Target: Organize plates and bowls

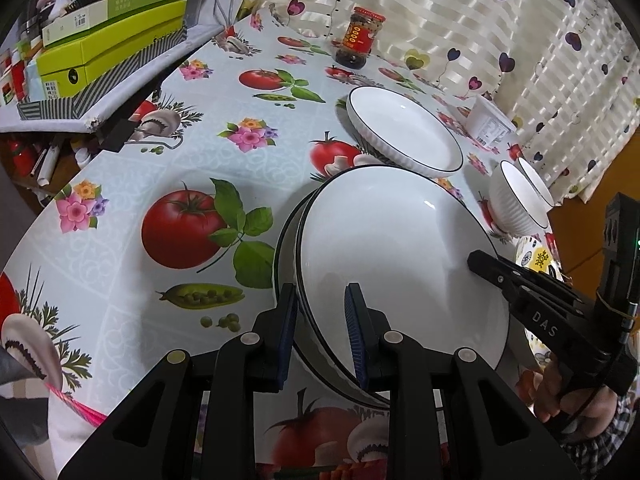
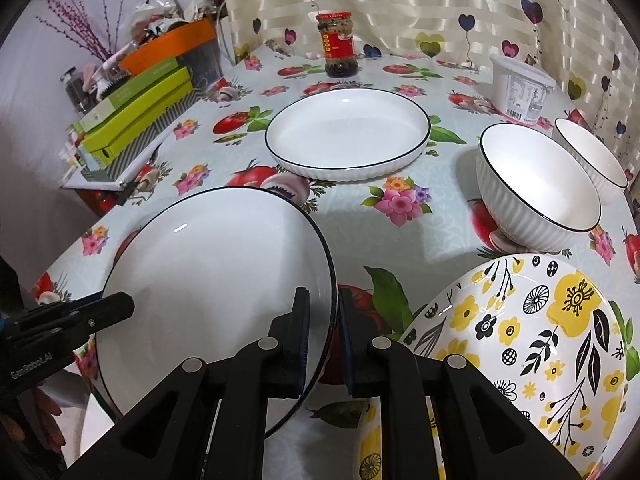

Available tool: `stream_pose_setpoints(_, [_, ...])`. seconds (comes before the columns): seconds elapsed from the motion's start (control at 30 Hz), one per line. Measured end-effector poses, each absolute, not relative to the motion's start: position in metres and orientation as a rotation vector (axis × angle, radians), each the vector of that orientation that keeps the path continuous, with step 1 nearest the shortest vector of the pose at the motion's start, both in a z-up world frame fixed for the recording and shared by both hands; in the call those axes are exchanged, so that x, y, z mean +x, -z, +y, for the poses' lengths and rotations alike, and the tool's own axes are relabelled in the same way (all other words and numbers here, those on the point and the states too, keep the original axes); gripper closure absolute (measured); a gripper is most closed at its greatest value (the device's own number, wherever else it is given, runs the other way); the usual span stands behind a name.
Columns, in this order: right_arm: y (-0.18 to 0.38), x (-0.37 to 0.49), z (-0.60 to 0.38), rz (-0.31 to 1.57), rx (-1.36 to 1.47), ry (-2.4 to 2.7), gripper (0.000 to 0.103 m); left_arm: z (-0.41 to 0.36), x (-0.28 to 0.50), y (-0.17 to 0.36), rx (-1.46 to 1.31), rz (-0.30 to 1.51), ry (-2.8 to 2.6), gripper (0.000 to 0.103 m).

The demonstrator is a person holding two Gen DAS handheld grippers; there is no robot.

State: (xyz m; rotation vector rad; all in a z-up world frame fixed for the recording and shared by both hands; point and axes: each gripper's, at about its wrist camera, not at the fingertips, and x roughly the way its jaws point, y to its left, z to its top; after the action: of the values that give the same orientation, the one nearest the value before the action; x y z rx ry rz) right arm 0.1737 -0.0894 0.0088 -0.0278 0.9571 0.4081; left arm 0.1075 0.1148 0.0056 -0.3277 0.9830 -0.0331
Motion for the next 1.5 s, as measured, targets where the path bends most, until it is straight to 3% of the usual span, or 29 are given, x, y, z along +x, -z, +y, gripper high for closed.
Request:
stream_pose_setpoints(0.87, [-0.004, 0.16, -0.082, 0.874, -0.047, -0.355, 0.093, 0.139, 0.103, -0.011, -0.355, 0.958, -0.01, 0.073])
stream_pose_setpoints(1.5, [-0.044, 0.191, -0.108, 0.828, 0.045, -0.41, 0.084, 0.136, 0.158, -0.031, -0.313, 0.947, 0.039, 0.074])
